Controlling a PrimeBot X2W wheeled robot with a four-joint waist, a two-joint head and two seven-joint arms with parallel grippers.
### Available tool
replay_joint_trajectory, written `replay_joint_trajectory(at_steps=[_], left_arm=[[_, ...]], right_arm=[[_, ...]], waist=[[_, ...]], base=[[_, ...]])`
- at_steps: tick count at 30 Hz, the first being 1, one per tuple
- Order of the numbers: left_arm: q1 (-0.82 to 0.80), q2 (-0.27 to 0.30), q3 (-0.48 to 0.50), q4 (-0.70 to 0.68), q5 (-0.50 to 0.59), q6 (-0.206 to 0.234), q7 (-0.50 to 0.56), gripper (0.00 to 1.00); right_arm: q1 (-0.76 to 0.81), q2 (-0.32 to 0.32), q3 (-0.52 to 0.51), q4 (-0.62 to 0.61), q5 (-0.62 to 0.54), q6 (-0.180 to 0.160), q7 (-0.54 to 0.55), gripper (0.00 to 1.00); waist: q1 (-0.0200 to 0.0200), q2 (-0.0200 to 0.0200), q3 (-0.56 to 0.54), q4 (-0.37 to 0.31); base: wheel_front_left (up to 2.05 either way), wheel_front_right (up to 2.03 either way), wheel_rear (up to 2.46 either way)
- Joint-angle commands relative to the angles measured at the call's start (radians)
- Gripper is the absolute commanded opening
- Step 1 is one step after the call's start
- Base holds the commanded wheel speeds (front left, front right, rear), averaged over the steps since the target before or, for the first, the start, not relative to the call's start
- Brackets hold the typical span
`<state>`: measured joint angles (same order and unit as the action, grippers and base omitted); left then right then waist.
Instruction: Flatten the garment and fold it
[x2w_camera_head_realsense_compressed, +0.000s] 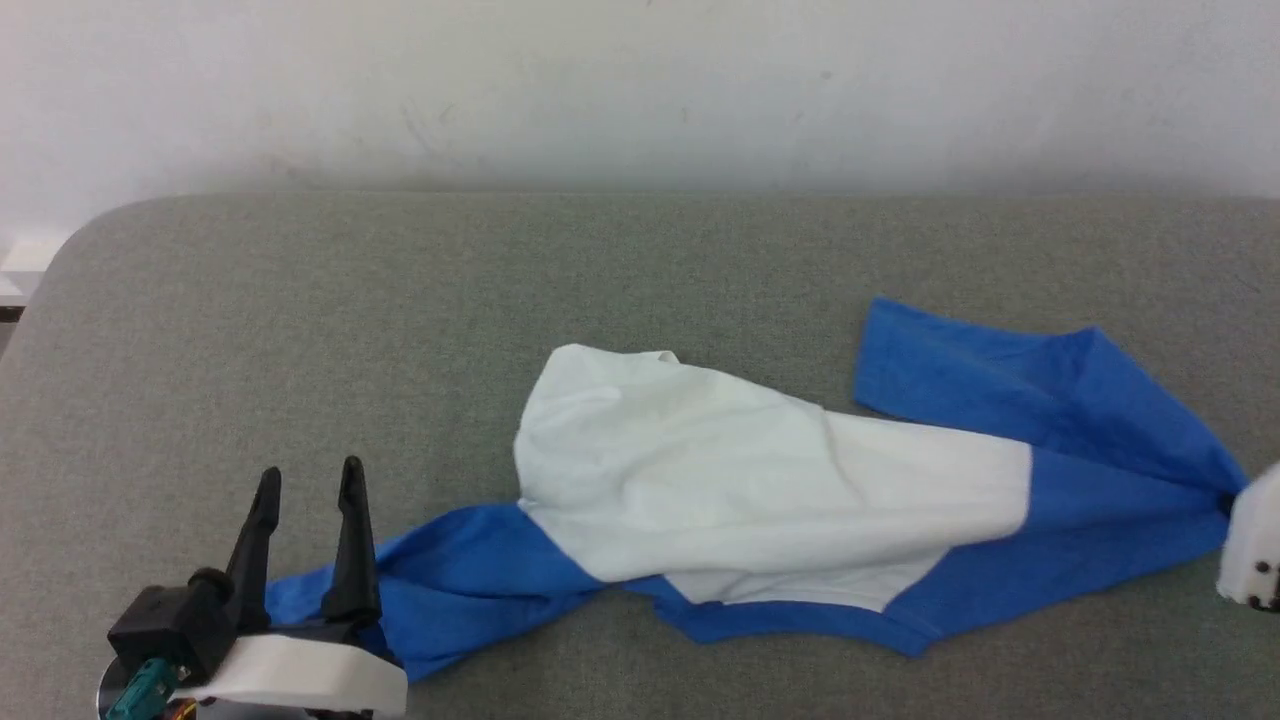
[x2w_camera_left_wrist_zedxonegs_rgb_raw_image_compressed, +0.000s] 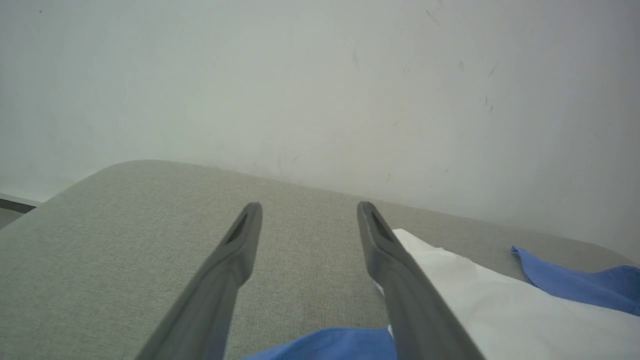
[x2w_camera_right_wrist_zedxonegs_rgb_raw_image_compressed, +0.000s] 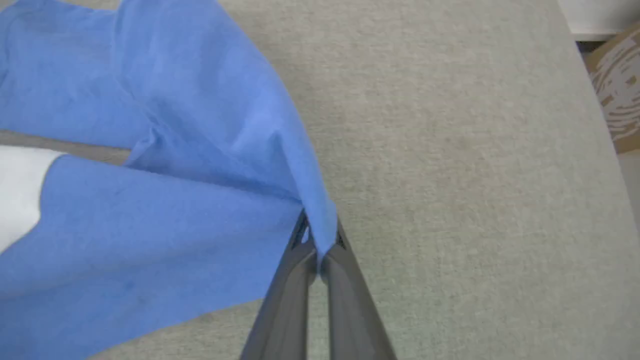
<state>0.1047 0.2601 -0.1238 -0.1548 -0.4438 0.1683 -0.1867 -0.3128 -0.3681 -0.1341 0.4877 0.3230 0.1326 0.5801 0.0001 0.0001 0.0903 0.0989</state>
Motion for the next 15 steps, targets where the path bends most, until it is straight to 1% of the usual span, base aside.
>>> replay_joint_trajectory(at_steps=[1, 4, 5, 7, 11, 15], left_arm=[[0.0, -0.002, -0.002, 0.005, -0.007, 0.0, -0.008, 1.0], [-0.005, -0.001, -0.005, 0.009, -0.008, -0.002, -0.009, 1.0], [-0.006, -0.001, -0.005, 0.01, -0.008, -0.002, -0.01, 1.0], [-0.007, 0.0, -0.006, 0.016, -0.01, -0.003, -0.011, 1.0], [-0.002, -0.001, -0.004, 0.025, -0.015, -0.001, -0.014, 1.0], [0.008, -0.004, 0.0, 0.026, -0.017, 0.008, -0.018, 1.0]], right_arm=[[0.031, -0.005, -0.048, 0.001, -0.017, -0.002, -0.008, 0.0], [0.073, 0.011, -0.155, 0.007, -0.04, -0.002, -0.039, 0.0], [0.085, 0.022, -0.177, 0.007, -0.05, -0.002, -0.054, 0.32], [0.106, 0.052, -0.194, -0.008, -0.055, -0.002, -0.093, 1.0], [0.136, 0.115, -0.241, -0.097, -0.025, -0.002, -0.224, 1.0], [0.151, 0.144, -0.295, -0.217, -0.028, -0.002, -0.328, 1.0]], waist=[[-0.0001, -0.0001, 0.008, -0.005], [-0.0001, -0.0001, 0.015, -0.009], [-0.0001, -0.0001, 0.018, -0.011], [-0.0001, -0.0001, 0.019, -0.012], [-0.0001, -0.0001, 0.01, -0.014], [-0.0001, -0.0001, -0.013, -0.015]], base=[[0.0, 0.0, 0.0], [0.0, 0.0, 0.0], [0.0, 0.0, 0.0], [0.0, 0.0, 0.0], [0.0, 0.0, 0.0], [0.0, 0.0, 0.0]])
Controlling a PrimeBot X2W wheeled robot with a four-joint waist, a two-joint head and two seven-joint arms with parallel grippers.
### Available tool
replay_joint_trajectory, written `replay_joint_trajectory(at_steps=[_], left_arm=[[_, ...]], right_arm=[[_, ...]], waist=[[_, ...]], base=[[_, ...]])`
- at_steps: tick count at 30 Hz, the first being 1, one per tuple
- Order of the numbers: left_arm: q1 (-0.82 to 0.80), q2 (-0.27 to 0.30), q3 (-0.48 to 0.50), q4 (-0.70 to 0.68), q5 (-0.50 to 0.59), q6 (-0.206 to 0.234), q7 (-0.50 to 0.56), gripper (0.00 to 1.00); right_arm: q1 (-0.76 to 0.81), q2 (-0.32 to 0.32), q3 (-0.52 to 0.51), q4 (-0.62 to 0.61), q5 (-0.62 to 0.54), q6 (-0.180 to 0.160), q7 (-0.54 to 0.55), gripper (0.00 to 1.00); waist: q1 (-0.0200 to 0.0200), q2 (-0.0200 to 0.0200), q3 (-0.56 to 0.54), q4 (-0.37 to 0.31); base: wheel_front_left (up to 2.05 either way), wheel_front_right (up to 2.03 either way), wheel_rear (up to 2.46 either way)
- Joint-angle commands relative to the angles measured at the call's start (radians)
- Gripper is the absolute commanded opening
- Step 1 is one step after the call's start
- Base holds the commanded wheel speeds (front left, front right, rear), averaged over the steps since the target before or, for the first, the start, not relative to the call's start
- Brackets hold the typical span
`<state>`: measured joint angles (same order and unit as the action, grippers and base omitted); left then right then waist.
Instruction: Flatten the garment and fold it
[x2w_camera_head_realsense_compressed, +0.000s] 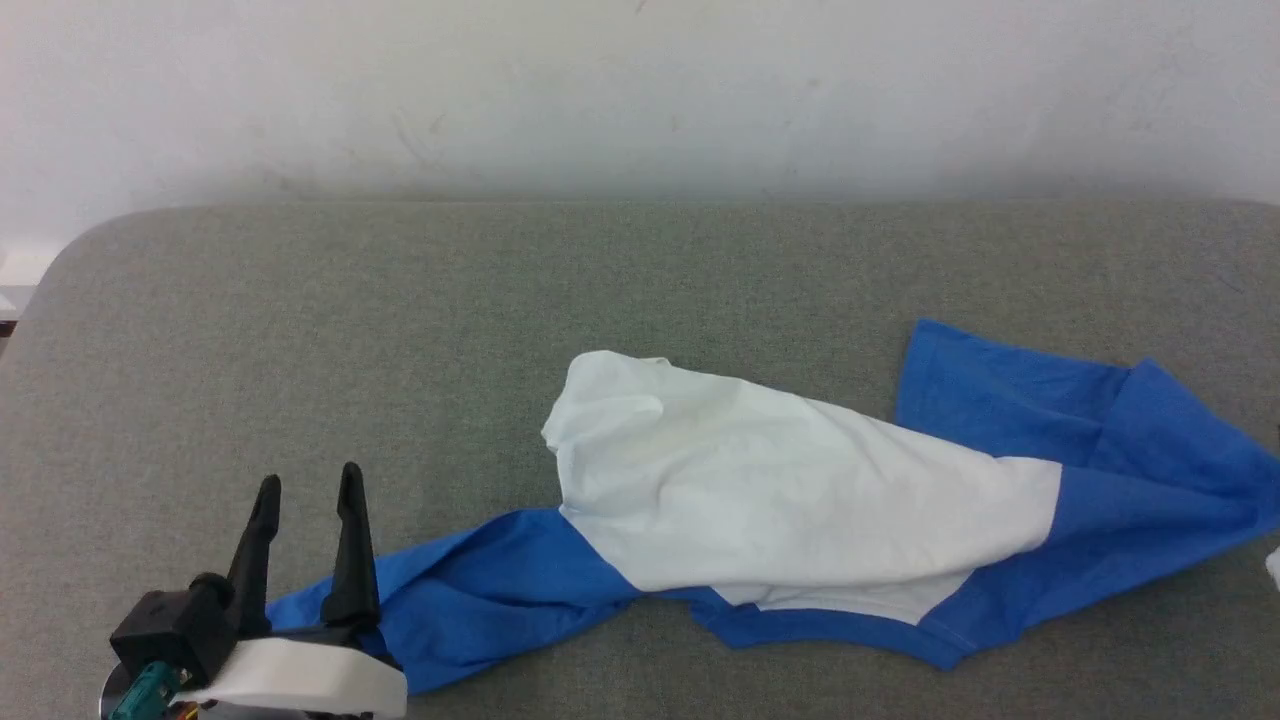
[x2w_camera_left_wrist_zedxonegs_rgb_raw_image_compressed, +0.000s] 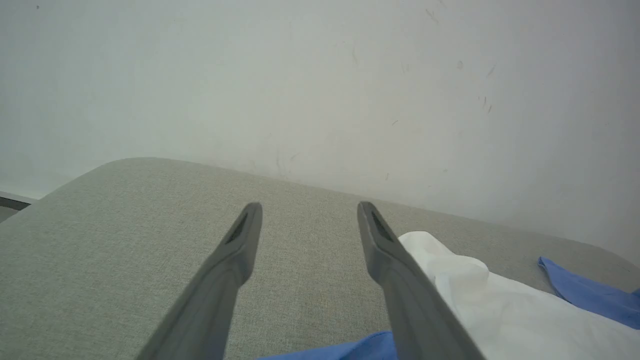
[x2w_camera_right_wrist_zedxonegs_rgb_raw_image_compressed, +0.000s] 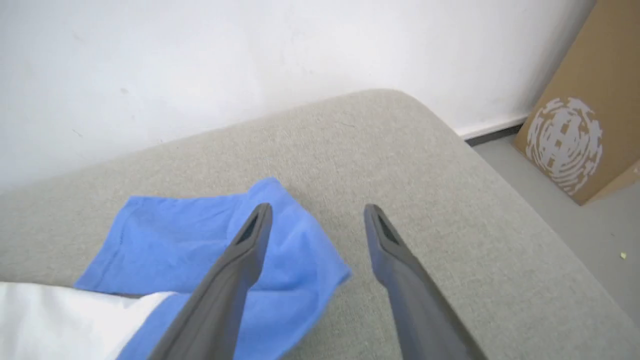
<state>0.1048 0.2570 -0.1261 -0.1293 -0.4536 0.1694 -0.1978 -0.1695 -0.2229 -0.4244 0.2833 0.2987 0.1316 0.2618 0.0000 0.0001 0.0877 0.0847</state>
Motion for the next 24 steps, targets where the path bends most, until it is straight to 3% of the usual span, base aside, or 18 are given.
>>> replay_joint_trajectory(at_steps=[1, 5, 8, 12, 17, 24], left_arm=[[0.01, -0.003, 0.002, 0.0, -0.008, 0.009, -0.006, 1.0], [0.01, -0.001, -0.004, 0.002, -0.005, 0.013, -0.001, 1.0], [0.008, 0.004, -0.006, -0.006, 0.001, 0.017, 0.001, 1.0], [-0.017, 0.006, -0.01, -0.018, 0.011, 0.013, -0.011, 1.0], [-0.07, -0.009, -0.03, 0.003, 0.019, -0.01, -0.033, 1.0], [-0.155, -0.05, -0.068, 0.059, 0.019, -0.053, -0.051, 1.0]], right_arm=[[0.007, -0.001, -0.009, -0.037, -0.01, -0.001, -0.024, 1.0], [-0.017, -0.001, 0.014, -0.109, -0.026, -0.001, -0.016, 1.0], [-0.055, -0.013, 0.113, -0.134, -0.019, -0.001, 0.05, 1.0], [-0.148, -0.044, 0.322, -0.115, 0.018, -0.001, 0.176, 1.0], [-0.306, -0.082, 0.602, 0.004, 0.103, -0.001, 0.324, 1.0], [-0.501, -0.12, 0.895, 0.179, 0.242, -0.001, 0.426, 1.0]], waist=[[0.0, -0.0001, -0.016, 0.001], [0.0, -0.0001, -0.029, 0.012], [0.0, -0.0001, -0.019, 0.024], [0.0, -0.0001, 0.024, 0.047], [0.0, -0.0001, 0.087, 0.087], [0.0, -0.0001, 0.156, 0.15]], base=[[0.0, 0.0, 0.0], [0.0, 0.0, 0.0], [0.0, 0.0, 0.0], [0.0, 0.0, 0.0], [0.0, 0.0, 0.0], [0.0, 0.0, 0.0]])
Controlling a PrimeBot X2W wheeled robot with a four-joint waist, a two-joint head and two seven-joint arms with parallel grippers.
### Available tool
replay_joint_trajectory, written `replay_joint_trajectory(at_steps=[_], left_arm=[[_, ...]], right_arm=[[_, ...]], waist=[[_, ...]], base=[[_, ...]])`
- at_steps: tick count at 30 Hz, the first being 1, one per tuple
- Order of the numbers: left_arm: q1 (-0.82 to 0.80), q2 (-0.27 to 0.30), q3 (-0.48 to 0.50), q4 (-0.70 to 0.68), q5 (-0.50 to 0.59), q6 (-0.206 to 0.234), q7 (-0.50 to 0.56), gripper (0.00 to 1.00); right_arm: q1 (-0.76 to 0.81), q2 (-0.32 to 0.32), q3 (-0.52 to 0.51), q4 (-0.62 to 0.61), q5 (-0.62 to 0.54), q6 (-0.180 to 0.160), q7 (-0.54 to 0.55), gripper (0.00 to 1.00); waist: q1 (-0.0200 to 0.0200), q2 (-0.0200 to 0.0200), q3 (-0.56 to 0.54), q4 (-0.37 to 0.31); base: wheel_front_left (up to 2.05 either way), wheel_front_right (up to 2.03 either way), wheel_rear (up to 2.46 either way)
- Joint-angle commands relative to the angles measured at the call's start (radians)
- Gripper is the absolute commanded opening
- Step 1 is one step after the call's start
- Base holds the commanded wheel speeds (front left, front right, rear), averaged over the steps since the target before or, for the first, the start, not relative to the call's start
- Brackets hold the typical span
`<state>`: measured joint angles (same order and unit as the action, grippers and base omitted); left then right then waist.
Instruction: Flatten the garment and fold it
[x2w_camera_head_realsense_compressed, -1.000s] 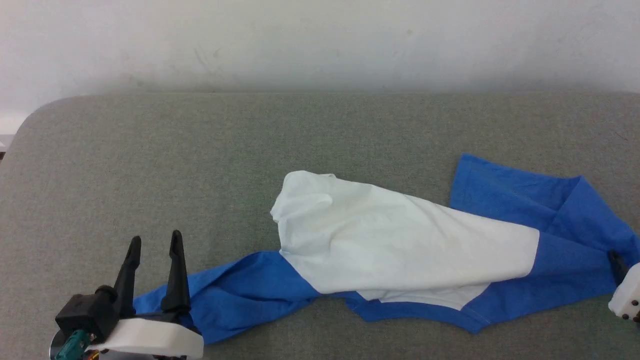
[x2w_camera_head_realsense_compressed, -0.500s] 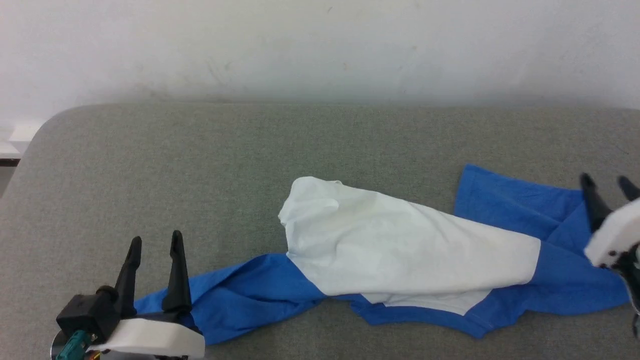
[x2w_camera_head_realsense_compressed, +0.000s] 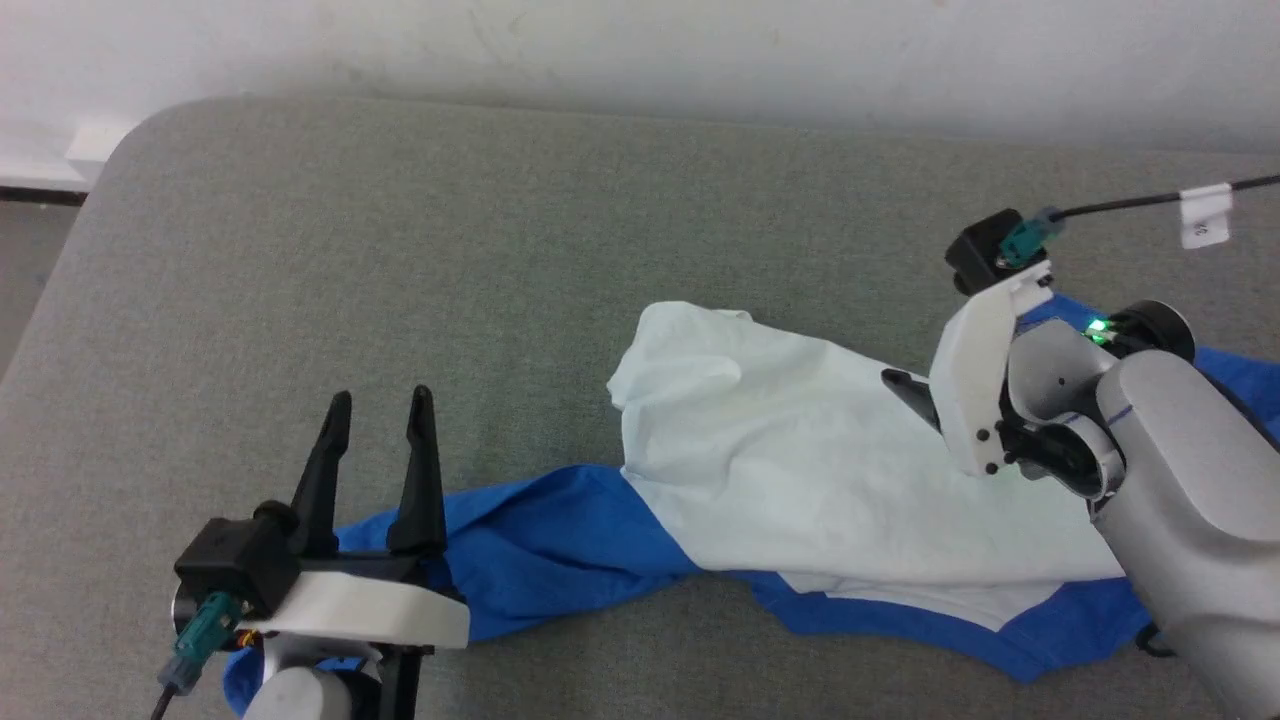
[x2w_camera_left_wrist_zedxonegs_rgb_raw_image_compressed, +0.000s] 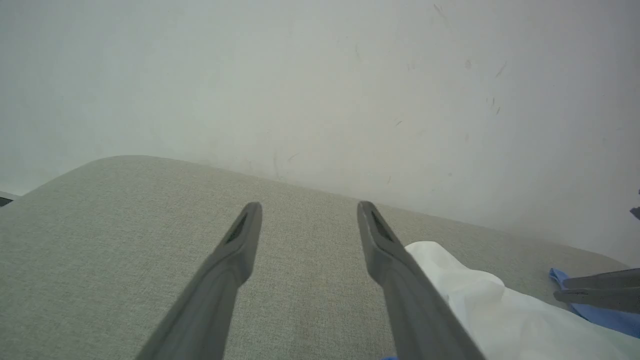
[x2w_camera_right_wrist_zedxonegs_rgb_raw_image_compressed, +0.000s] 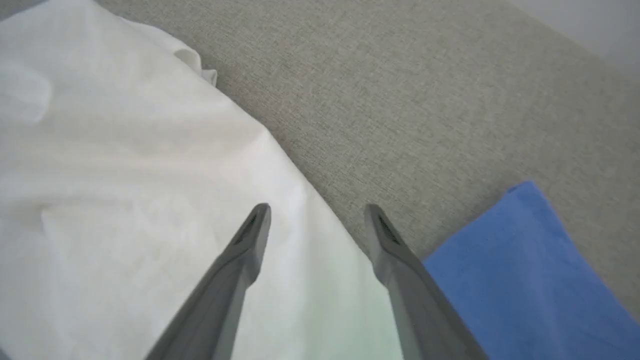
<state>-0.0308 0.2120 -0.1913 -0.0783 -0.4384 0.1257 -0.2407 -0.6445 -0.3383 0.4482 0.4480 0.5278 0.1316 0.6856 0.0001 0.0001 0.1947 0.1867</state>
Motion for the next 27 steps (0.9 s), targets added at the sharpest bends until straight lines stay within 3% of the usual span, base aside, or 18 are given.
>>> replay_joint_trajectory(at_steps=[1, 7, 8, 9, 11, 13, 17, 26, 27], left_arm=[[-0.029, -0.011, -0.007, 0.017, 0.004, -0.015, -0.01, 1.0], [-0.071, -0.036, -0.013, 0.065, 0.006, -0.05, -0.018, 1.0], [-0.075, -0.04, -0.012, 0.071, 0.008, -0.053, -0.019, 1.0], [-0.078, -0.043, -0.011, 0.078, 0.009, -0.057, -0.019, 1.0], [-0.082, -0.049, -0.007, 0.089, 0.013, -0.063, -0.02, 1.0], [-0.085, -0.055, -0.003, 0.097, 0.017, -0.069, -0.02, 1.0], [-0.09, -0.071, 0.006, 0.099, 0.028, -0.081, -0.021, 1.0], [-0.11, -0.101, 0.007, 0.119, 0.055, -0.124, -0.021, 1.0], [-0.112, -0.104, 0.009, 0.121, 0.058, -0.127, -0.021, 1.0]], right_arm=[[-0.048, -0.008, 0.056, 0.035, 0.03, -0.001, 0.005, 1.0], [-0.146, -0.017, 0.252, 0.147, 0.145, -0.001, 0.066, 0.98], [-0.154, -0.023, 0.294, 0.161, 0.165, -0.001, 0.106, 0.48], [-0.163, -0.031, 0.333, 0.168, 0.181, -0.001, 0.139, 0.38], [-0.179, -0.046, 0.391, 0.18, 0.221, -0.001, 0.191, 0.0], [-0.202, -0.061, 0.428, 0.172, 0.246, -0.001, 0.194, 0.0], [-0.277, -0.07, 0.382, 0.187, 0.271, -0.001, 0.035, 0.0], [-0.452, -0.091, 0.209, 0.454, 0.137, -0.001, -0.345, 0.0], [-0.455, -0.084, 0.191, 0.486, 0.129, -0.001, -0.383, 0.11]], waist=[[-0.0001, -0.0001, 0.058, 0.053], [-0.0001, -0.0001, 0.092, 0.071], [-0.0001, -0.0001, 0.093, 0.072], [-0.0001, -0.0001, 0.094, 0.072], [-0.0001, -0.0001, 0.093, 0.072], [-0.0001, -0.0001, 0.094, 0.072], [-0.0001, -0.0001, 0.103, 0.071], [-0.0001, -0.0001, 0.129, 0.085], [-0.0001, -0.0001, 0.131, 0.085]], base=[[0.0, 0.0, 0.0], [0.0, 0.0, 0.0], [0.0, 0.0, 0.0], [0.0, 0.0, 0.0], [0.0, 0.0, 0.0], [0.0, 0.0, 0.0], [0.0, 0.0, 0.0], [0.0, 0.0, 0.0], [0.0, 0.0, 0.0]])
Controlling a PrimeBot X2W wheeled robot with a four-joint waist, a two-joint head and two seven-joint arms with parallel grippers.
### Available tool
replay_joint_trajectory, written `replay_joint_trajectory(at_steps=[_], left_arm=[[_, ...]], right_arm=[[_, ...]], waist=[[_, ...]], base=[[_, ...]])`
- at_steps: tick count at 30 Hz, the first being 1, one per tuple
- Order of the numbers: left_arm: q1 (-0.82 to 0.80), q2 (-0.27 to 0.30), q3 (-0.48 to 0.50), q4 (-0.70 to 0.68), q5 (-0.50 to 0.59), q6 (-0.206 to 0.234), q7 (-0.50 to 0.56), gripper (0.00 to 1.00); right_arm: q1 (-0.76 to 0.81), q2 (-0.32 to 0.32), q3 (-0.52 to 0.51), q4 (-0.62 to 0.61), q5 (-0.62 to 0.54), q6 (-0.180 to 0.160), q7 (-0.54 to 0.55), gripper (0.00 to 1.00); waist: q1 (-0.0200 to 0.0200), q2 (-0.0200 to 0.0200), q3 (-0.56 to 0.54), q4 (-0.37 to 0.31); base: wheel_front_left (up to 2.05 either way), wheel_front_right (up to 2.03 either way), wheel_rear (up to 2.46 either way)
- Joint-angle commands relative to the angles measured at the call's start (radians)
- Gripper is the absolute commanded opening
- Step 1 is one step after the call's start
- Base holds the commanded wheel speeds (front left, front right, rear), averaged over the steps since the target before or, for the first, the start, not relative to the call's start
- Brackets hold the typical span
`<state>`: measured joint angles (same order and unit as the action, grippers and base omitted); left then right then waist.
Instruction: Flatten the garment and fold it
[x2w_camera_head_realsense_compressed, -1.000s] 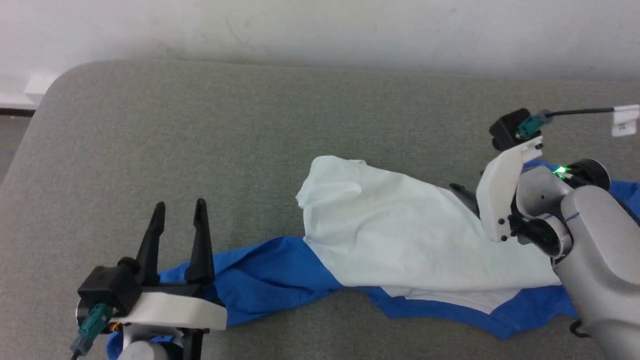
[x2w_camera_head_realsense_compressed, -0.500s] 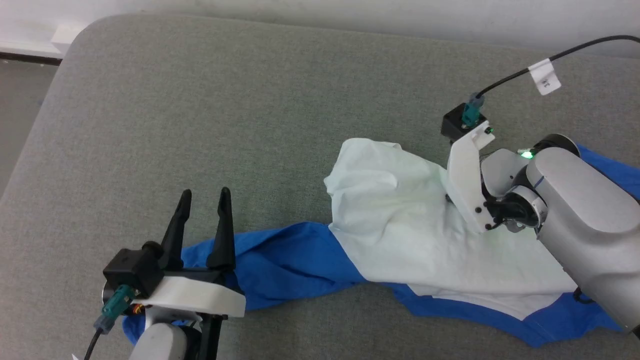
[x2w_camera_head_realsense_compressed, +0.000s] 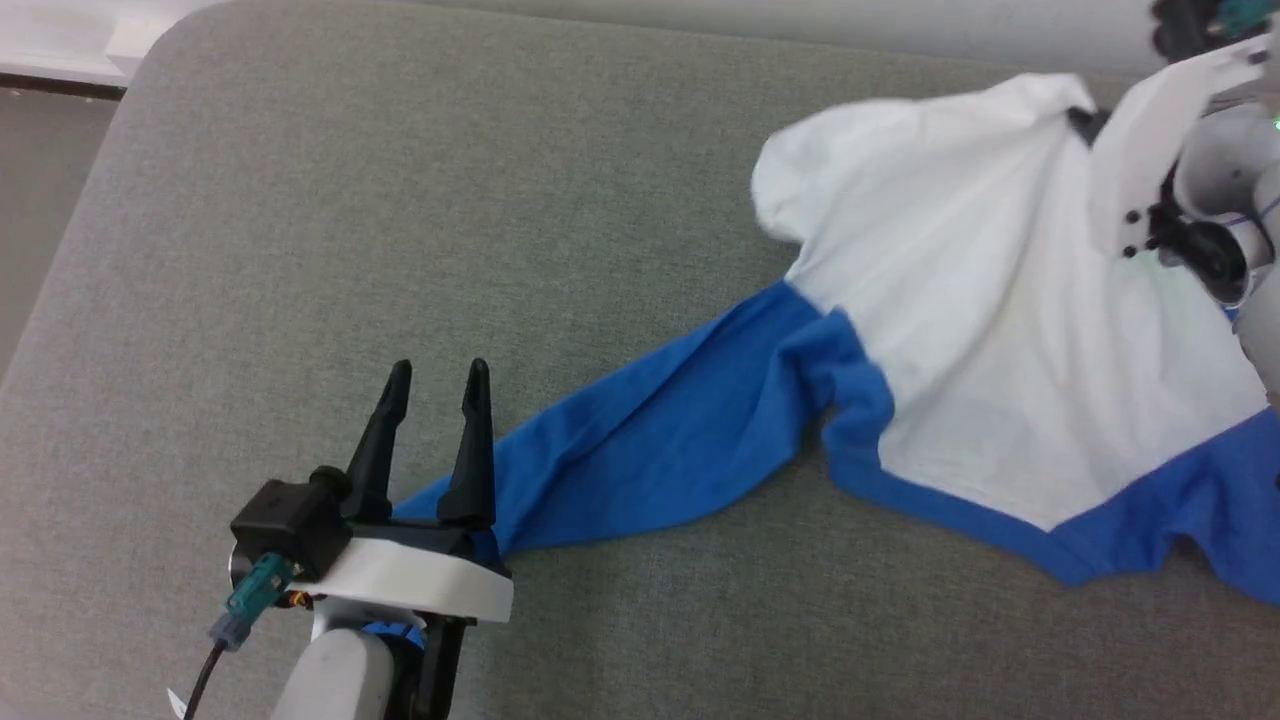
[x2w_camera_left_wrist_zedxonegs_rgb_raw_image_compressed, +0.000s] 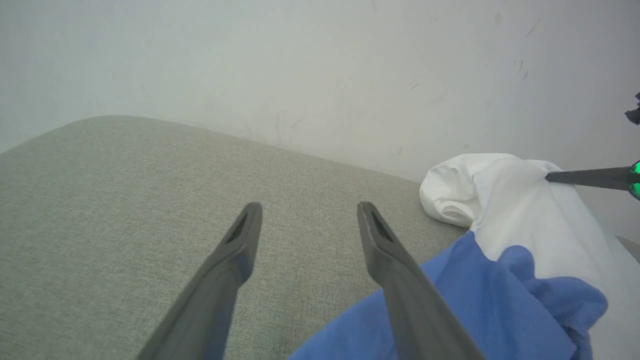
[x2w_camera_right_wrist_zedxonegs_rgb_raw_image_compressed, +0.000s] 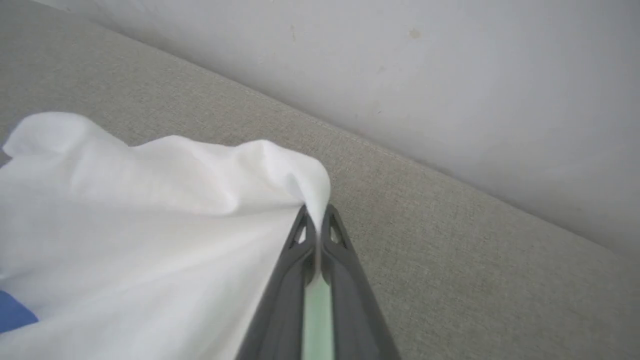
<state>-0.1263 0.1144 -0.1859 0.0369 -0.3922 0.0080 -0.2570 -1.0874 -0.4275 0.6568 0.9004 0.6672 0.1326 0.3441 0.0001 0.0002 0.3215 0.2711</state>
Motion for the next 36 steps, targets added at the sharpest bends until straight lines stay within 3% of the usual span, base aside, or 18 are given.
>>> replay_joint_trajectory(at_steps=[1, 2, 3, 7, 13, 16, 23, 27, 36], left_arm=[[-0.017, -0.009, 0.004, 0.009, 0.014, -0.012, -0.005, 1.0], [-0.018, -0.011, 0.006, 0.012, 0.017, -0.015, -0.005, 1.0], [-0.018, -0.013, 0.009, 0.014, 0.019, -0.017, -0.005, 1.0], [-0.018, -0.019, 0.02, 0.021, 0.025, -0.021, -0.005, 1.0], [0.008, -0.017, 0.04, 0.03, 0.043, -0.016, -0.005, 1.0], [0.04, -0.008, 0.058, 0.031, 0.047, -0.004, -0.005, 1.0], [0.114, 0.011, 0.079, 0.014, 0.048, 0.023, 0.005, 1.0], [0.141, 0.018, 0.077, 0.001, 0.047, 0.029, 0.022, 1.0], [0.157, 0.024, 0.032, -0.023, 0.05, 0.016, 0.074, 1.0]], right_arm=[[-0.008, 0.017, -0.027, 0.06, -0.012, -0.002, -0.069, 0.34], [-0.002, 0.025, -0.04, 0.088, -0.011, -0.002, -0.096, 0.56], [0.007, 0.036, -0.047, 0.114, -0.012, -0.002, -0.119, 1.0], [0.031, 0.054, -0.052, 0.149, -0.023, -0.002, -0.22, 1.0], [0.095, 0.064, -0.092, 0.158, -0.062, -0.002, -0.546, 1.0], [0.149, 0.07, -0.128, 0.118, -0.088, -0.002, -0.6, 1.0], [0.423, 0.071, -0.313, -0.193, -0.194, -0.002, -0.605, 1.0], [0.63, 0.106, -0.405, -0.358, -0.261, -0.002, -0.596, 1.0], [1.011, 0.246, -0.589, -0.806, -0.405, -0.002, -0.394, 1.0]], waist=[[-0.0001, -0.0002, 0.005, 0.0], [-0.0001, -0.0002, 0.006, -0.002], [-0.0001, -0.0002, 0.007, -0.005], [-0.0001, -0.0002, 0.002, -0.018], [-0.0001, -0.0002, -0.055, -0.06], [-0.0001, -0.0002, -0.097, -0.095], [-0.0001, -0.0002, -0.17, -0.172], [-0.0001, -0.0002, -0.193, -0.204], [-0.0001, -0.0002, -0.215, -0.247]], base=[[0.0, 0.0, 0.0], [0.0, 0.0, 0.0], [0.0, 0.0, 0.0], [0.0, 0.0, 0.0], [0.0, 0.0, 0.0], [0.0, 0.0, 0.0], [0.0, 0.0, 0.0], [0.0, 0.0, 0.0], [0.0, 0.0, 0.0]])
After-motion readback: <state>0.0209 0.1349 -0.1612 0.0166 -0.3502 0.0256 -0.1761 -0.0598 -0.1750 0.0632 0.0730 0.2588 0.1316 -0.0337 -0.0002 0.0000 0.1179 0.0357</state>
